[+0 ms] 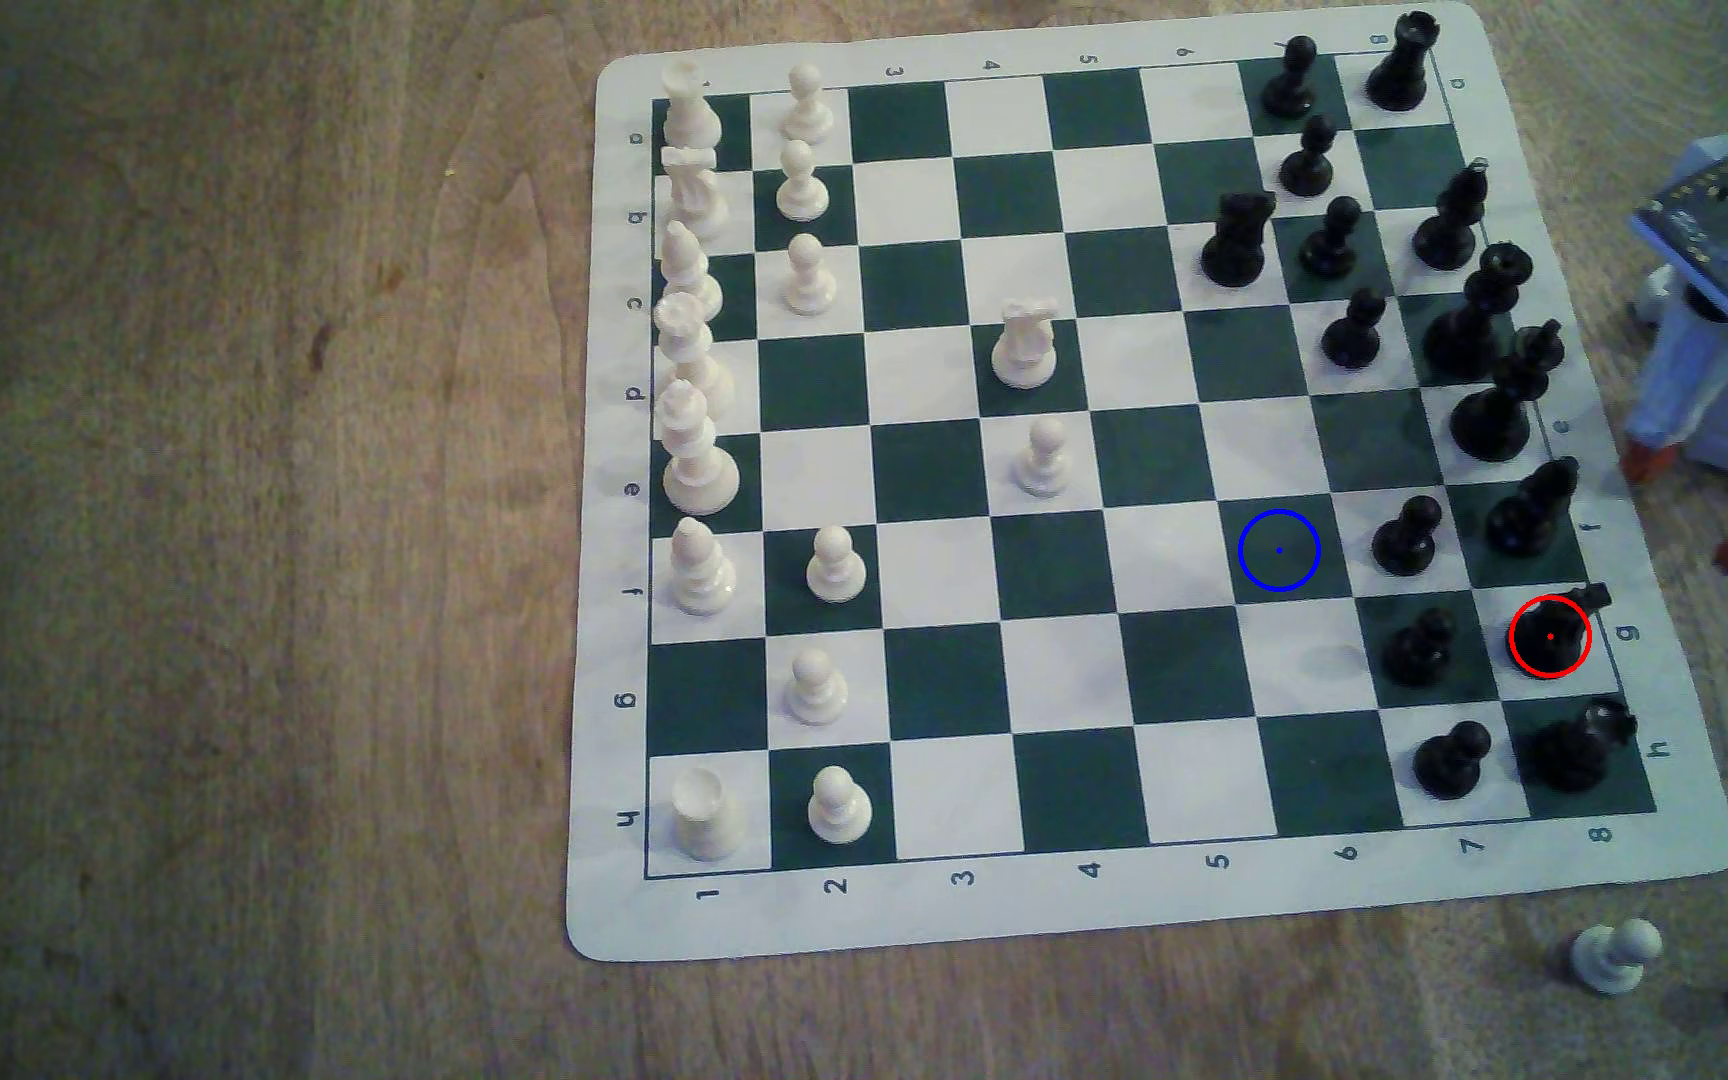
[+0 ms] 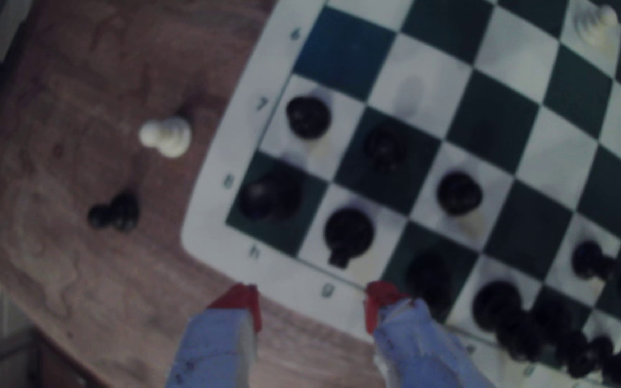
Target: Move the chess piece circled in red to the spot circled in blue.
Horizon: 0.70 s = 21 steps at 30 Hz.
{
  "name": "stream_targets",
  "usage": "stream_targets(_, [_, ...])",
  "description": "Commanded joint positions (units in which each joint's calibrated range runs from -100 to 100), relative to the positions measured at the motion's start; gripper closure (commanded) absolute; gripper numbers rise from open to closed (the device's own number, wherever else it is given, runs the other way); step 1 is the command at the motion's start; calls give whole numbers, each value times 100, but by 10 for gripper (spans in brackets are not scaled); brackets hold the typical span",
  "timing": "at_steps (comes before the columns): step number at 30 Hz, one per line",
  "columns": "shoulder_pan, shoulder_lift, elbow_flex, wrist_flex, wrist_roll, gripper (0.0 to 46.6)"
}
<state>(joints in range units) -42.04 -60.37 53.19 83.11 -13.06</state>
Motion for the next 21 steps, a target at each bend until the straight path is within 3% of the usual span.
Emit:
stream_targets(1, [422, 154, 30, -104, 166, 323])
stream_targets(8, [445, 213, 928, -1005, 181, 331])
stream_targets(21, [70, 536, 1390, -1628, 83, 324])
